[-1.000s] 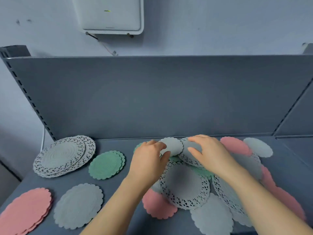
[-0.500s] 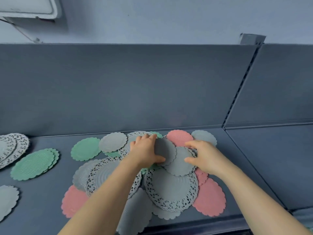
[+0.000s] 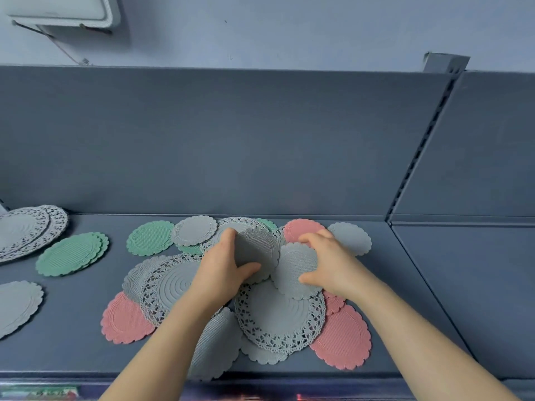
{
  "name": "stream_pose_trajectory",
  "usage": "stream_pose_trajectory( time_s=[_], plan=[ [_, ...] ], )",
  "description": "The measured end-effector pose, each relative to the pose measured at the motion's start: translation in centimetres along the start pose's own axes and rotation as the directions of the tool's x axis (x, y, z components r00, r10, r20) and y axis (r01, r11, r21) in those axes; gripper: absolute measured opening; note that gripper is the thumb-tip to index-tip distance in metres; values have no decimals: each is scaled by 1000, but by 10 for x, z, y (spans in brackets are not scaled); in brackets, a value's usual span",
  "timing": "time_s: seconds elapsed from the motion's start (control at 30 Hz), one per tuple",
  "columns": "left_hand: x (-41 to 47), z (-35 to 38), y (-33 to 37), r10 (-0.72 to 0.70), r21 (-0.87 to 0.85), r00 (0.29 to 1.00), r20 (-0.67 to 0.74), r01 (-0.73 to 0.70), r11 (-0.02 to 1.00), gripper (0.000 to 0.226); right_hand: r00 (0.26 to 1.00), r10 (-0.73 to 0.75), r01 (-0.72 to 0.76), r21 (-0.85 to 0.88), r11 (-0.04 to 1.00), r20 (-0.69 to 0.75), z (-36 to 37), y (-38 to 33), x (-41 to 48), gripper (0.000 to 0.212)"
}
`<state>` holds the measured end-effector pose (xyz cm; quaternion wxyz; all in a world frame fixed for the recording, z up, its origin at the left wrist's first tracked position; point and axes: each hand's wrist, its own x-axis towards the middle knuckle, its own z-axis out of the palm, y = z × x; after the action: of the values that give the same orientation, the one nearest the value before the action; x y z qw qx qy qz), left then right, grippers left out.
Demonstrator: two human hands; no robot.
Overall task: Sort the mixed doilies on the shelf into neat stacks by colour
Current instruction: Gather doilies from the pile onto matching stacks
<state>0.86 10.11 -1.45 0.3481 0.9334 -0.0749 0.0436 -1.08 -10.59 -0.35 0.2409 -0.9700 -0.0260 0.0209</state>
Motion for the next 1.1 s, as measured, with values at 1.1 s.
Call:
stream_pose_trajectory(
  time_s=[1.1],
  plan=[
    [-98, -230, -250, -421, 8, 845, -329, 448, 894, 49, 954, -299, 261, 449, 855, 14, 132, -308, 42, 10]
  ],
)
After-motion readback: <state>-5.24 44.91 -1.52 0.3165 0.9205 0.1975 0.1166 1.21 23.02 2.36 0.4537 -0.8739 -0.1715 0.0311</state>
